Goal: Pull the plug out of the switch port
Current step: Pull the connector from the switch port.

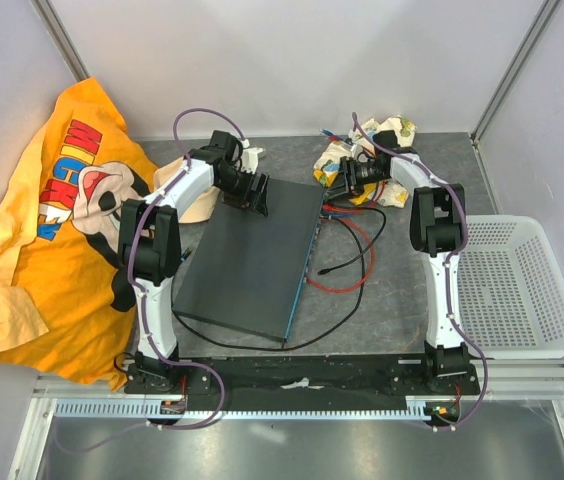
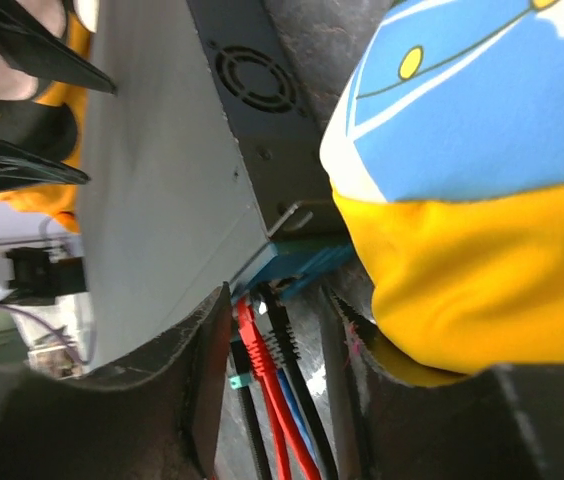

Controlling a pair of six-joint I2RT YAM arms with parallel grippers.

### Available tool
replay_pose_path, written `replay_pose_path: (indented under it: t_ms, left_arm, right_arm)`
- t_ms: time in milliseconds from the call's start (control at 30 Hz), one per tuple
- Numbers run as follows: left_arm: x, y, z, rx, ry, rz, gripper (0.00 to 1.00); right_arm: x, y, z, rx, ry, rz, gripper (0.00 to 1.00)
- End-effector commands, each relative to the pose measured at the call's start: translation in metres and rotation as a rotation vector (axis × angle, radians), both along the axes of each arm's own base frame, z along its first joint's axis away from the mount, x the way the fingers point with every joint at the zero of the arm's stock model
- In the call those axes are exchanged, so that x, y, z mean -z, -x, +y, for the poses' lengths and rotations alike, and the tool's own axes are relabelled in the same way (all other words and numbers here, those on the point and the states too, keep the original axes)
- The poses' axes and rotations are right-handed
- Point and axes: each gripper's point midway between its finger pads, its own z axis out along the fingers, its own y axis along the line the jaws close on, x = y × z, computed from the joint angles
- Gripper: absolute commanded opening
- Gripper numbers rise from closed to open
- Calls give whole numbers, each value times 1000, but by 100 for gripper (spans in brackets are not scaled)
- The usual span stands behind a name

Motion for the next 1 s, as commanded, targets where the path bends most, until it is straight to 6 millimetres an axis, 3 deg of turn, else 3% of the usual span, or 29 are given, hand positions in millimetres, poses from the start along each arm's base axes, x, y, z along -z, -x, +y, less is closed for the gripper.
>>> replay_pose_path:
  t_ms: [0,500,967]
  left_arm:
    - [43,17,3,48,-74,77,83]
    - [44,21,2,66,-89,77,83]
    - [44,24,1,77,-100,72,83]
  right_arm:
    - [-1,-3,10,-19,-103,21,47]
    - [1,7,4,-28,-186,88,35]
    - [8,10,3,-28,-197,114,36]
